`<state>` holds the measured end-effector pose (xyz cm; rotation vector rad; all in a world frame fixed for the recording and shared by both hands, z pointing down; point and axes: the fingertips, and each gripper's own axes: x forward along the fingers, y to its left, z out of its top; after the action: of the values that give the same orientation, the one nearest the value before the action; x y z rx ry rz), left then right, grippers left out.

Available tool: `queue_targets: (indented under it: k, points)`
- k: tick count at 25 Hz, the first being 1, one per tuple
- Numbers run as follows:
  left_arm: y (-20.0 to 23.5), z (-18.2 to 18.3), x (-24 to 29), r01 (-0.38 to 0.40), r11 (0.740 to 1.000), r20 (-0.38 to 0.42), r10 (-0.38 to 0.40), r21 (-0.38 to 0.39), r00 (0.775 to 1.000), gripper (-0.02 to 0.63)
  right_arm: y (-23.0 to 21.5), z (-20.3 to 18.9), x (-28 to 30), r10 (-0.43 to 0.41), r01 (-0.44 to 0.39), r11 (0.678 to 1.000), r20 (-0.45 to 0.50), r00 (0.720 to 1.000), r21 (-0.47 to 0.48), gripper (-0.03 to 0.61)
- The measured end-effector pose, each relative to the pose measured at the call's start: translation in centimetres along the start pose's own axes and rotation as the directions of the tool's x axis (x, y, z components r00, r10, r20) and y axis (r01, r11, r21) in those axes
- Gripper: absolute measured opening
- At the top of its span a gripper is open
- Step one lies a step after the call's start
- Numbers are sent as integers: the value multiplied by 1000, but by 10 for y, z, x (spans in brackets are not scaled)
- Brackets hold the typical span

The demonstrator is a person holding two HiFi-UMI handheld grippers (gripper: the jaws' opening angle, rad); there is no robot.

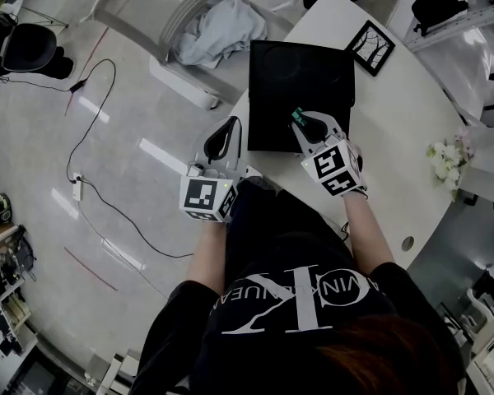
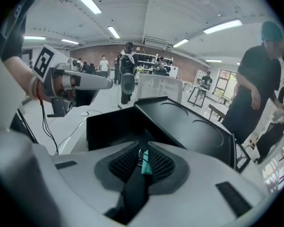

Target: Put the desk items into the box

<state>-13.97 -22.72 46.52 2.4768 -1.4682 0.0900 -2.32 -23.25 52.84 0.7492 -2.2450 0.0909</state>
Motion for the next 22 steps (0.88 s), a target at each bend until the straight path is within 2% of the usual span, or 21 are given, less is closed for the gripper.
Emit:
queue_targets:
  k: [8,22]
  points:
    - [-6,2,-10,-24,1000,13,24,10,1000,9,5,6,-11,31,-41,993,80,996,114,20]
    - [-17,23,-16,-49,998,59,46,46,997,9,-20,17,-61,-67,18,977,225,972,211,18]
